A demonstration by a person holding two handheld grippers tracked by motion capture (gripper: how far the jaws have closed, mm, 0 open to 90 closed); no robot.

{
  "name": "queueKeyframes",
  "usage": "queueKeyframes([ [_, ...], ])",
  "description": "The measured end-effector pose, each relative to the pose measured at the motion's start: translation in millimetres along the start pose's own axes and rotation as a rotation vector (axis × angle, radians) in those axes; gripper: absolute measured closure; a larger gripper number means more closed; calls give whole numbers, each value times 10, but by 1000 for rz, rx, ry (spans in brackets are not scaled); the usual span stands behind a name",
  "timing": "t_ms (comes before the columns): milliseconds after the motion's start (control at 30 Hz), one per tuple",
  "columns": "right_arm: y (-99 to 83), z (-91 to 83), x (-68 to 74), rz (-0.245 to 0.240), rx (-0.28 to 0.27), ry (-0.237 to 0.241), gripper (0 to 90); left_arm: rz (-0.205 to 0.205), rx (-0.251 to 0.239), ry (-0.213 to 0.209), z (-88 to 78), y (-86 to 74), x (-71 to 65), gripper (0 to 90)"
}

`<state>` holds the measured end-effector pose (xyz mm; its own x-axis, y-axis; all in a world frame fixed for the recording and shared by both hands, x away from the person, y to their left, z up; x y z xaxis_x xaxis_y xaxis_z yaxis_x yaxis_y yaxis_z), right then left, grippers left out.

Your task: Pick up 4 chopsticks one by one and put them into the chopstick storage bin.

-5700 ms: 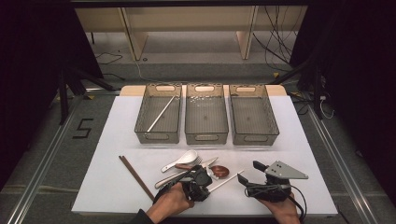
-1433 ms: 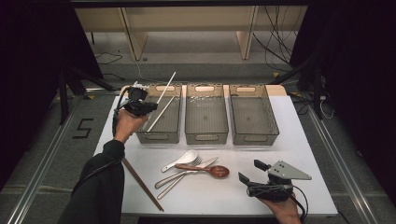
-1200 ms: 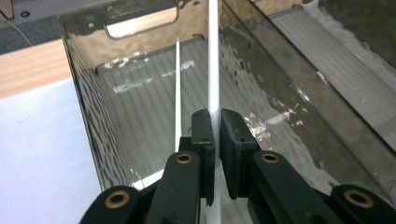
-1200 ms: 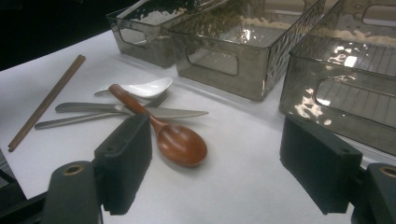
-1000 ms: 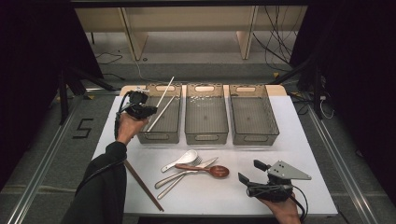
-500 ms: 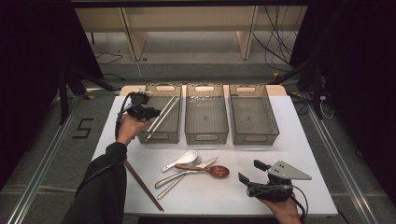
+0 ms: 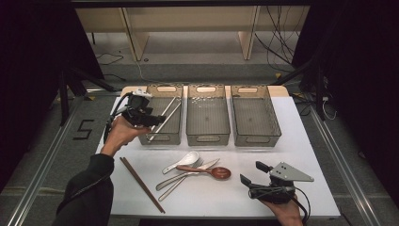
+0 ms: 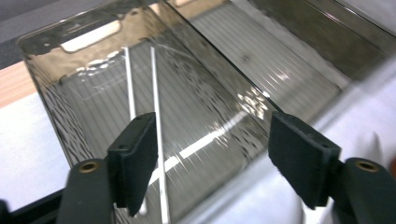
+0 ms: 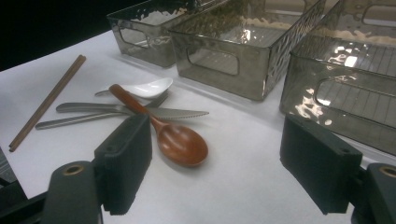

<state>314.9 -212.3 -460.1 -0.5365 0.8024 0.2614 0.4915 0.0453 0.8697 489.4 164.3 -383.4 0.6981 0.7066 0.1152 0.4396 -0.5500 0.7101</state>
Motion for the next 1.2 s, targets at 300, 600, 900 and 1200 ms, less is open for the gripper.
queueKeyframes([
  [300,-1,0,5,-3,0,1,260,107,51,-56,-217,-282,-250,273],
  [600,-3,8,10,-3,3,0,259,183,120,-84,-303,-598,-348,271],
  [900,-6,10,17,-6,6,0,259,231,152,-137,-300,-832,-483,241],
  [1200,-5,6,12,-6,4,-2,259,294,188,-162,-330,-977,-498,245],
])
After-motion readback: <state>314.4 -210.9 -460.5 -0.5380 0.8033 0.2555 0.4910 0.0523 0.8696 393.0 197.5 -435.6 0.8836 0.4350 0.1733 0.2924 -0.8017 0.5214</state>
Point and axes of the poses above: each handheld gripper's, and its own axes: z roughly forward along the jaws, y roughly out of its top, x roughly to its left, the point moved 4 cm from there along z, roughly forward along the jaws, and after that the axes turned 11 degrees about z, right-handed, at the moved point
